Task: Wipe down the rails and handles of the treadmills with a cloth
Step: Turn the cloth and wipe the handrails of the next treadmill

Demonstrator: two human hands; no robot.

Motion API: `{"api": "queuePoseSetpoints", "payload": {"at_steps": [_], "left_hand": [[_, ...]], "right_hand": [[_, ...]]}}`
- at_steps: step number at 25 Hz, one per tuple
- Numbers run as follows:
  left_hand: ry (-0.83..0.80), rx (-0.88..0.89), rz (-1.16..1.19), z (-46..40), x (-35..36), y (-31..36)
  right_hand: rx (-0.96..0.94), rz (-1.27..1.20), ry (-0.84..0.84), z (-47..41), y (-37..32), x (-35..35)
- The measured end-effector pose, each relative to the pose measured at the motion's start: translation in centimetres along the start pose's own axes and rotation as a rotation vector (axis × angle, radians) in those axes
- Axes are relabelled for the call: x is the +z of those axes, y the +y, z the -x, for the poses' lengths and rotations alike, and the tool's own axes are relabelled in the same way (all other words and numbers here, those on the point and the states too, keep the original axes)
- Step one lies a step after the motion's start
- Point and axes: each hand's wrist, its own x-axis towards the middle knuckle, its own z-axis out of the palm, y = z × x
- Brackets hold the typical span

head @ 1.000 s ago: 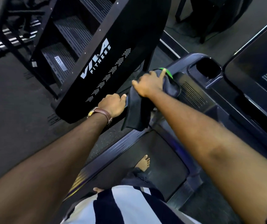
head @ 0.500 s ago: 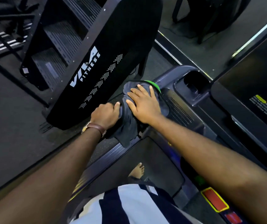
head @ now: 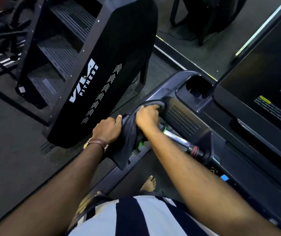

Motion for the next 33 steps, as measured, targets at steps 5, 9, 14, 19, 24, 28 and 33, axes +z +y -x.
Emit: {"api": "queuePoseSetpoints", "payload": {"at_steps": [5,9,14,19,24,28,33], "left_hand": [[-0.110,-0.019,0.047,-0.4,-0.2,-0.3],[-0.321,-0.024,0.396,-1.5,-0.7,-0.6],[-0.418,-0.038,0.699,-1.2,-1.6,-1.6],[-0.308,0.002,0.403,-1.2,-0.9,-1.0],[-0.306,0.184,0.147,-2.3,-0.5,-0.5],[-0.209,0.110,0.088,-2.5,-0.2,2.1],[-0.136,0.017,0.042,-3.1,0.4,5.2]], "right_hand": [[0.151,-0.300,-0.194,-2.4,-2.8,-2.4],[-0.093,0.284,0.193,3.0,0.0,1.6],[-0.678,0.519,0.189,7.9,3.1,5.2],[-0.367,0.654,0.161,-1.7,-1.7,-1.3],[-0.823,0.830,-0.039,-2.9,-1.1,-1.1],[-0.987,0.868,-0.026,-7.2,-0.1,-5.6],[-0.515,0.998,0.138,-9.9,-3.4,-4.7]]}}
